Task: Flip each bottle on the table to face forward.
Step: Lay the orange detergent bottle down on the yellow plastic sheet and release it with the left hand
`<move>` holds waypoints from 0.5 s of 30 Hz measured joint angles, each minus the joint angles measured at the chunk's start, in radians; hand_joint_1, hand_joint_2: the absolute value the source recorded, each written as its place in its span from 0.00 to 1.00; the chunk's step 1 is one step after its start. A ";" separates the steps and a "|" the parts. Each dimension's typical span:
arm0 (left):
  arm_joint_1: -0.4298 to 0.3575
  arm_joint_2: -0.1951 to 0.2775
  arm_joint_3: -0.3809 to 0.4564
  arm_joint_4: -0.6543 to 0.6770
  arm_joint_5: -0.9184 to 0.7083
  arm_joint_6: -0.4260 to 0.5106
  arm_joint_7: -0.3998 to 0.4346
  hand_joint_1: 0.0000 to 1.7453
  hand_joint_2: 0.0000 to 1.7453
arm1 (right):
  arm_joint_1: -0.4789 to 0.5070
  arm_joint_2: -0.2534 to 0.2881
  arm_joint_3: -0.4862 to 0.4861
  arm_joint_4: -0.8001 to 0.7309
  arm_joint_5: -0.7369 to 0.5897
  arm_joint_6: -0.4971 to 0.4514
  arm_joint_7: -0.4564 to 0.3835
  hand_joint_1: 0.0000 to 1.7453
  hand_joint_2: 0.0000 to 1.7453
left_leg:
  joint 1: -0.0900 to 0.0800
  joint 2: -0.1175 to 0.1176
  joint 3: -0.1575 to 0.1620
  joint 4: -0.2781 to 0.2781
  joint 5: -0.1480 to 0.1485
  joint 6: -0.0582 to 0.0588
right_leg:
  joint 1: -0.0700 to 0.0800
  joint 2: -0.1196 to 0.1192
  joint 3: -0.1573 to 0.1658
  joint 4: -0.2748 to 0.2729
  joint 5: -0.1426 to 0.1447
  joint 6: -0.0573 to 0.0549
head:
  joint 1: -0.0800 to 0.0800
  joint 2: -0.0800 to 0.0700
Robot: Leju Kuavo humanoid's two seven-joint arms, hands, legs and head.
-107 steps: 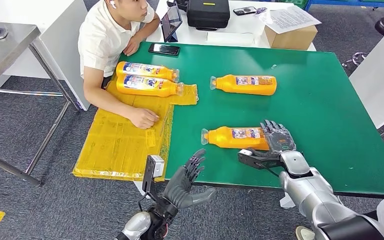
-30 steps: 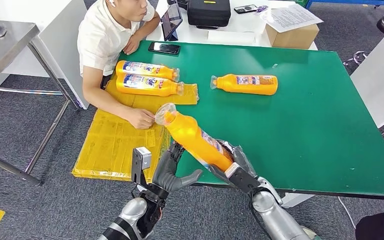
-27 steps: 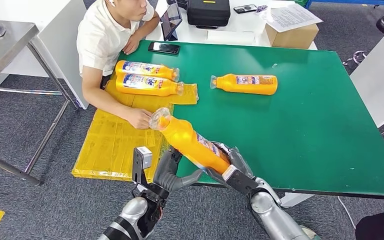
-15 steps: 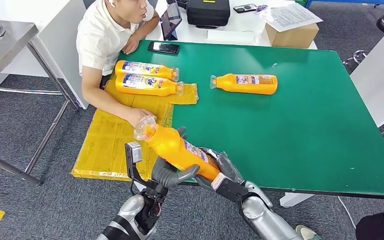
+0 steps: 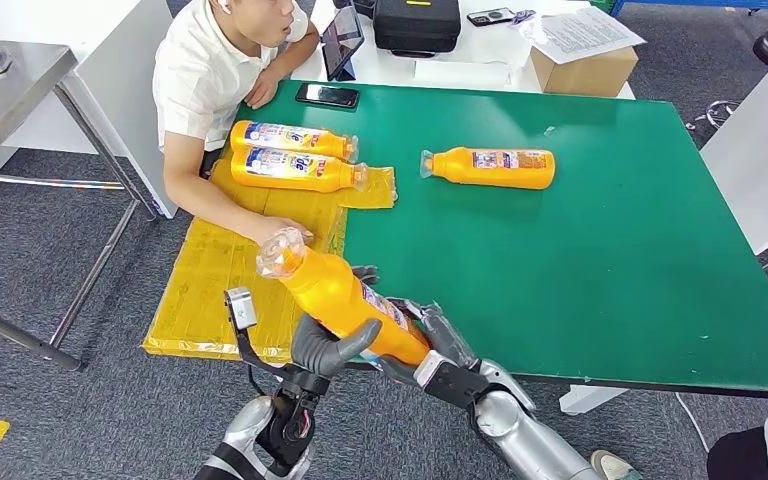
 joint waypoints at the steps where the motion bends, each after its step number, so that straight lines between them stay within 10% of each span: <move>1: 0.003 0.000 0.001 -0.005 0.001 -0.003 -0.001 1.00 1.00 | 0.000 0.001 0.002 0.000 -0.003 0.001 0.000 0.10 1.00 | 0.000 0.000 0.000 0.000 0.000 0.000 | 0.000 0.000 0.000 0.000 0.000 0.000 | 0.000 0.000; 15: 0.025 0.000 0.010 -0.059 0.033 -0.023 -0.013 1.00 1.00 | 0.003 0.026 0.007 -0.006 -0.029 0.002 -0.001 0.00 1.00 | 0.000 0.000 0.000 0.000 0.000 0.000 | 0.000 0.000 0.000 0.000 0.000 0.000 | 0.000 0.000</move>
